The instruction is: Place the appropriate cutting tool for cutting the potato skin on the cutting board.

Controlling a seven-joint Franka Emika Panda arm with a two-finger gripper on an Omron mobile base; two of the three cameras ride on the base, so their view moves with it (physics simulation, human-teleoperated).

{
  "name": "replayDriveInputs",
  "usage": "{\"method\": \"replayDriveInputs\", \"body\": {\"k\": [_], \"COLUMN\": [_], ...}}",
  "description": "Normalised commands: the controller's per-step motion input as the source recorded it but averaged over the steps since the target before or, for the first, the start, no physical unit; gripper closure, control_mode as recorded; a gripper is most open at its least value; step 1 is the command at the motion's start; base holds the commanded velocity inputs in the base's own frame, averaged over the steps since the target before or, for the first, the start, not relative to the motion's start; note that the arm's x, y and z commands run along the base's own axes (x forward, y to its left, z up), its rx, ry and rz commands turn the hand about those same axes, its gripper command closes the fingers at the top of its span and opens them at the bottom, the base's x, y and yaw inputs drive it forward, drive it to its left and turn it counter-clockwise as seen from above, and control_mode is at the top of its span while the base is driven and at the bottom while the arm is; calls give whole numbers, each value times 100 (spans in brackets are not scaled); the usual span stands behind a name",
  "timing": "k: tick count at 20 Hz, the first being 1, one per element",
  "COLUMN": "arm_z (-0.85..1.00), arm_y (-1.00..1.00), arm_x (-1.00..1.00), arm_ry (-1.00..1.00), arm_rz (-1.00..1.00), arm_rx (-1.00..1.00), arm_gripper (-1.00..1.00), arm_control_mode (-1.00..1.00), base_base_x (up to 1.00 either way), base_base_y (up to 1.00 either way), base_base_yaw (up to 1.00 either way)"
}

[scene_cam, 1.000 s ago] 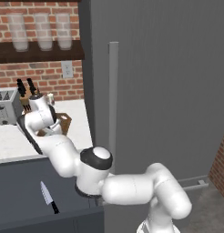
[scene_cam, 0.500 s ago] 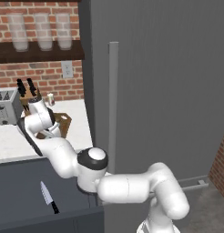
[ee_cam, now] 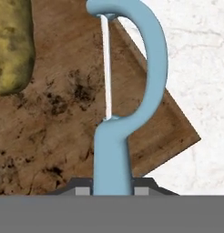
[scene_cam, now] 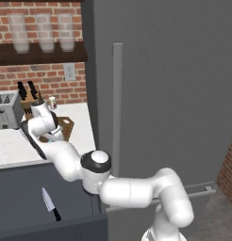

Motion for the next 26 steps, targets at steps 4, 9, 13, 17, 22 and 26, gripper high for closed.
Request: {"method": "replayDriveInputs", "body": {"k": [4, 9, 13, 17, 22, 26], "arm_z": [-1, -4, -9, -9, -8, 0], "arm_y": [0, 0, 0, 0, 0, 0], "arm_x": [28, 24, 2, 0, -14, -53], "arm_ry": [1, 1, 2, 1, 0, 0], "arm_rz": [-1, 0, 0, 0, -1, 0], "arm_rx": [0, 0, 0, 0, 0, 0], "arm_gripper": [100, 100, -100, -100, -100, -100], "arm_control_mode": [-100, -100, -100, -100, -100, -100], "base_base_x": [0, 0, 0, 0, 0, 0], "base_base_y": [0, 0, 0, 0, 0, 0], "base_base_yaw": [0, 0, 0, 0, 0, 0]}}
